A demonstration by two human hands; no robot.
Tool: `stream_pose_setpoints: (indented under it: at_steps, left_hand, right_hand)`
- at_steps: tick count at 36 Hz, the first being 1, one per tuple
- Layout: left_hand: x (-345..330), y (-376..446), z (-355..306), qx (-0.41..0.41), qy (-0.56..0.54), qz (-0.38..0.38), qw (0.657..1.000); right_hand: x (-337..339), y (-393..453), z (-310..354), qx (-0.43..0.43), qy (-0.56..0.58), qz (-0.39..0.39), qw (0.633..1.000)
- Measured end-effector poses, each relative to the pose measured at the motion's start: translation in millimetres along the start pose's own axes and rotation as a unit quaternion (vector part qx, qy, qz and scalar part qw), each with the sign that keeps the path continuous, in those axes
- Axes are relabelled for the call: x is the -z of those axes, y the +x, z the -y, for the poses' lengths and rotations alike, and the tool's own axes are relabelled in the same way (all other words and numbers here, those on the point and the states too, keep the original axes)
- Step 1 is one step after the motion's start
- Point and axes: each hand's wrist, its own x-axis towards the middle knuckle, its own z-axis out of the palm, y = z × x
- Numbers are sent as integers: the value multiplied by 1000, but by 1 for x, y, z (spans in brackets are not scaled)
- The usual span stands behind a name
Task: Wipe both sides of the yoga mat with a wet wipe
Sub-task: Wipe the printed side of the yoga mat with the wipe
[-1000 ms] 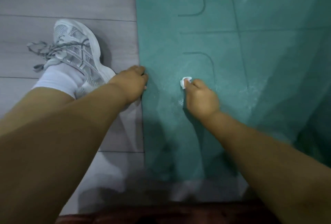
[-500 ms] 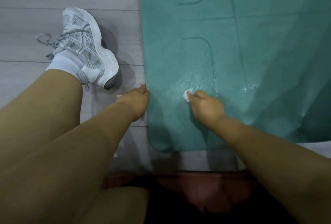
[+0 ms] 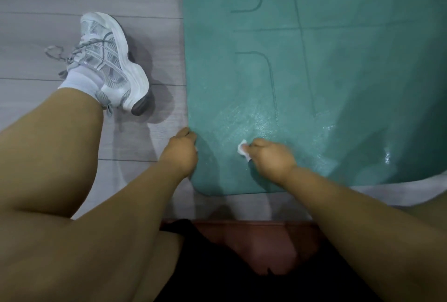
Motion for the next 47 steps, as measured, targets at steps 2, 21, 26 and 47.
stream_pose_setpoints:
  at_steps: [2,21,26,47]
  left_hand:
    - [-2,-3,-6,21,-22,-4,1000]
    - [24,-19,-24,64,-154,-28,986]
    - [44,-33,-36,-10,-169,-81,982]
    - [99,-51,-51,-63,-155,-242,956]
  right_hand:
    - [14,-8,-30,-92,-30,-5,995]
    - [9,-46,-11,-146,-47,66,986]
    - [19,-53,-5,-114,-47,73,990]
    - [56,-84,38,-71,137,-35,987]
